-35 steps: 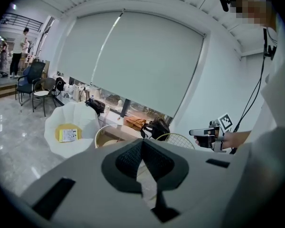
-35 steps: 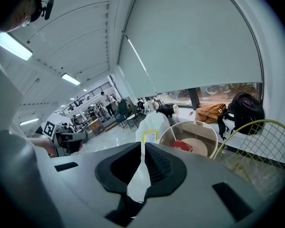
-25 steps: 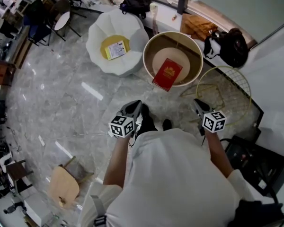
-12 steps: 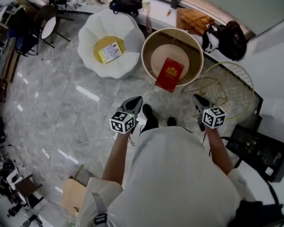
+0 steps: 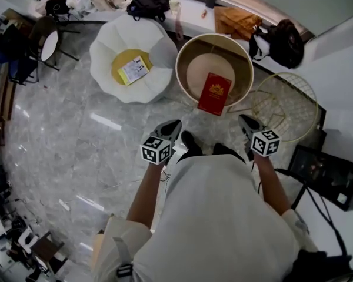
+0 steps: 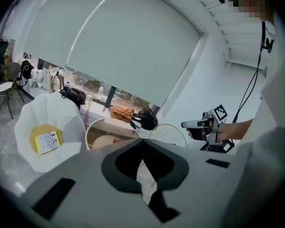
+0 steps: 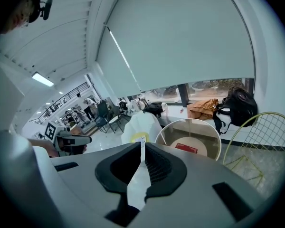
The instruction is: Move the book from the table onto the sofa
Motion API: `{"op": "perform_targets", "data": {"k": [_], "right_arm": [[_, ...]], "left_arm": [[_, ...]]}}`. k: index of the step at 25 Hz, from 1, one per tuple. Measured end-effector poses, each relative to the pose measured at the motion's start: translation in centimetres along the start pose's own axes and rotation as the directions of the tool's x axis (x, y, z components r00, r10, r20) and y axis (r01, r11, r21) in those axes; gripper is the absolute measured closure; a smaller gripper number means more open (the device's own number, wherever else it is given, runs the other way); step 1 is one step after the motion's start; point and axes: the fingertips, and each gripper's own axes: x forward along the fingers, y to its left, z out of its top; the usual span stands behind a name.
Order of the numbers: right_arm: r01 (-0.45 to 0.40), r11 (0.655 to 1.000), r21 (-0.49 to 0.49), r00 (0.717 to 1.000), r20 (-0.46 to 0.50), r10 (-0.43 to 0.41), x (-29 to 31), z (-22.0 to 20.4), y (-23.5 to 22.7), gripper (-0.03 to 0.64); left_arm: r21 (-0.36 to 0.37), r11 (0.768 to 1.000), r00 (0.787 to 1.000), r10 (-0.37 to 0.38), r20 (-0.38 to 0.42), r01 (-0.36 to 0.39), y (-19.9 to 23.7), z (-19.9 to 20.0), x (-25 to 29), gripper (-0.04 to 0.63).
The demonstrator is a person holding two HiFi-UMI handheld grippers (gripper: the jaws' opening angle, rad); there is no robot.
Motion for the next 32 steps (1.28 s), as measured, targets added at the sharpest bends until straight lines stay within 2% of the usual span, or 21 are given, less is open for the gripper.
{"op": "perform_targets", "data": {"k": [7, 14, 22, 27, 32], "right_arm": [[0.018, 0.999, 0.028, 0.999, -0.031, -0.017, 1.7, -1.2, 0.4, 0.569], [-0.006, 1.000, 0.022, 0.997, -0.071, 0.007, 3.5, -1.5, -1.1, 0.569], [-0.090, 0.995, 0.043, 0.985, -0.144, 0.095, 6.4, -1.6, -4.0, 0.568], [-0.134, 0.988, 0.079, 0.967, -0.208, 0.148, 8.6, -3.5, -6.7, 0.568], [-0.170, 0.979, 0.111, 0.944, -0.268, 0.194, 11.0, -5.5, -9.3, 0.568]], "left_arm": [[0.005, 0.998, 0.996, -0.061, -0.064, 0.061, 1.1, -0.8, 1.5, 0.594], [0.002, 0.994, 0.991, -0.106, -0.083, 0.107, -0.1, -0.6, 4.6, 0.594], [-0.037, 0.998, 0.995, -0.050, -0.081, 0.047, 0.6, 0.1, 8.4, 0.592], [-0.065, 0.998, 0.992, -0.020, -0.121, 0.012, 1.6, -1.6, 12.0, 0.592], [-0.091, 0.996, 0.987, -0.024, -0.158, 0.010, 2.3, -3.2, 15.9, 0.591]]}}
